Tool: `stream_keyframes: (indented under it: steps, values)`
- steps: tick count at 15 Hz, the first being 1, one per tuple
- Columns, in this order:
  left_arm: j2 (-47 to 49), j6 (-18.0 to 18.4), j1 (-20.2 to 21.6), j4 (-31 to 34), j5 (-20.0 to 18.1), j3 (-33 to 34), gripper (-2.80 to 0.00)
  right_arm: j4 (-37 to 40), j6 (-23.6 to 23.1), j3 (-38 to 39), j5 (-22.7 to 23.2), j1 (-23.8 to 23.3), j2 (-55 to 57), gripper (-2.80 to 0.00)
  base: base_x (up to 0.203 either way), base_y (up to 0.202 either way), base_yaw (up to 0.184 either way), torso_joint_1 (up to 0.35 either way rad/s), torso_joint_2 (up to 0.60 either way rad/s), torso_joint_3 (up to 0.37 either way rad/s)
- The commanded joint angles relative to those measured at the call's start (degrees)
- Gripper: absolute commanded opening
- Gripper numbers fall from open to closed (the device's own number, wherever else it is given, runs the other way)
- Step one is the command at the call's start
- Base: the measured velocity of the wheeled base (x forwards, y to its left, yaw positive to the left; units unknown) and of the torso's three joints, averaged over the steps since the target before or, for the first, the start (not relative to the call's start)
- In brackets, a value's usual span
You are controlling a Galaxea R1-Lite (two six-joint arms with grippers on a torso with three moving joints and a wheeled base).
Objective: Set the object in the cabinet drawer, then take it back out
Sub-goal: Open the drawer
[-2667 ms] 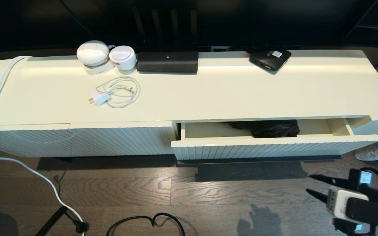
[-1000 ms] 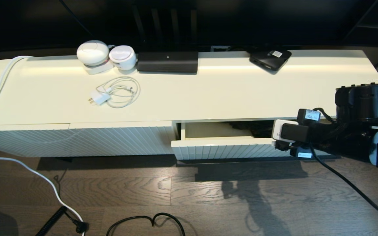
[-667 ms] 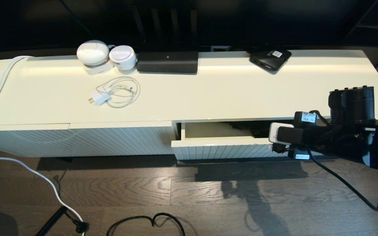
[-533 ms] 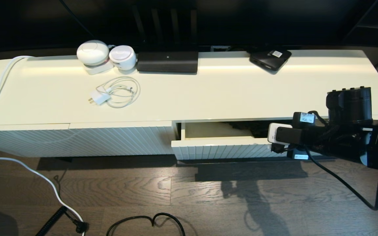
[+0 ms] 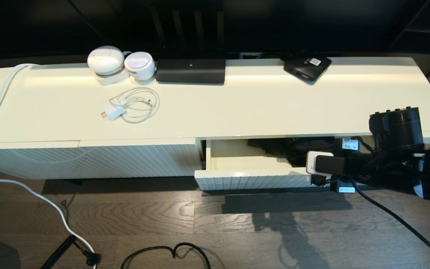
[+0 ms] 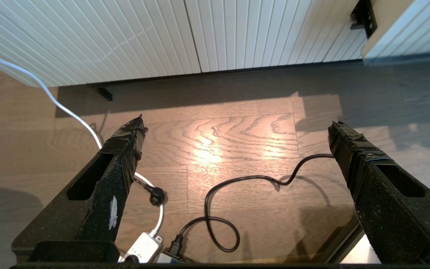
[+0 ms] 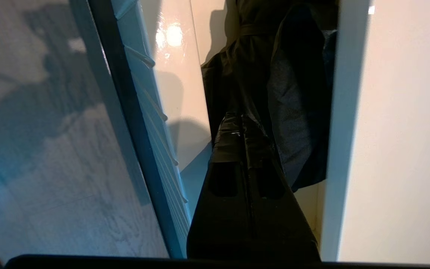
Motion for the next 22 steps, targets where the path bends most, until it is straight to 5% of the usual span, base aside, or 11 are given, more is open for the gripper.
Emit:
stream_keyframes:
  steps: [1,22]
  values:
    - [0.07,0.01,0.0,-0.03,0.0,0.0,0.0,0.4,-0.39,0.94,-0.12,0.06,-0.98,-2.8,0.0,0.0,0.0,0.0,0.0,0.0]
    - [0.07,0.01,0.0,-0.03,0.0,0.0,0.0,1.8,0.22,17.81,-0.12,4.52,-9.77,-2.8,0.0,0.0,0.0,0.0,0.0,0.0]
